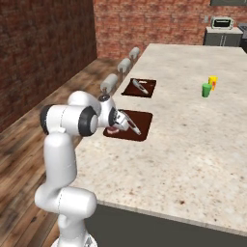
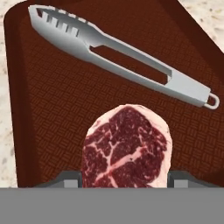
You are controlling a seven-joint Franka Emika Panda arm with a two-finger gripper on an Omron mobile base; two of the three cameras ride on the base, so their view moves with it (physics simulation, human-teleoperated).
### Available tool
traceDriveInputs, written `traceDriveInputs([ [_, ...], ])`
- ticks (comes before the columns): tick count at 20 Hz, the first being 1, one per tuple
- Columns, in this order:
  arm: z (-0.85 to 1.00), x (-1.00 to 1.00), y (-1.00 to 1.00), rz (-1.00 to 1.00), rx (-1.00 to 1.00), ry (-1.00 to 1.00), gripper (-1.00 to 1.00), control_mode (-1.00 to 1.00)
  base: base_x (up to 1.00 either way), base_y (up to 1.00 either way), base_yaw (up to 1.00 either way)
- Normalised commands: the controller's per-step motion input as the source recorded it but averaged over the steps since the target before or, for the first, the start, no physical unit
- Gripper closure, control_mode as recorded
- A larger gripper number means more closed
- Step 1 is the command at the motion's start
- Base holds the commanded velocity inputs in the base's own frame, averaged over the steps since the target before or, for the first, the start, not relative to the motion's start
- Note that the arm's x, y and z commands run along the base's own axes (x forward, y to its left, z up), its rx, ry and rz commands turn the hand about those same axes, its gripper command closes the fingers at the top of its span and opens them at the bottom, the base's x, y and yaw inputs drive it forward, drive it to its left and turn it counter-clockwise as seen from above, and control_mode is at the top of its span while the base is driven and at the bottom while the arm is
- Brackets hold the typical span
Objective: Gather the lime and corn from the fridge and place them on a tray on the dining counter. Then gather the steaks from the fridge and place them on the other tray.
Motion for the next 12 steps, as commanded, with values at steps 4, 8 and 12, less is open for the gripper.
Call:
traceDriveInputs([
  [4,-0.24,0.13,0.0,0.0,0.0,0.0,-1.0,-1.0,0.0,0.0,0.0],
  [8,-0.16,0.1,0.0,0.0,0.0,0.0,-1.0,-1.0,0.0,0.0,0.0],
  [12,-0.03,0.03,-0.04,0.0,0.0,0.0,-1.0,-1.0,0.0,0.0,0.0],
])
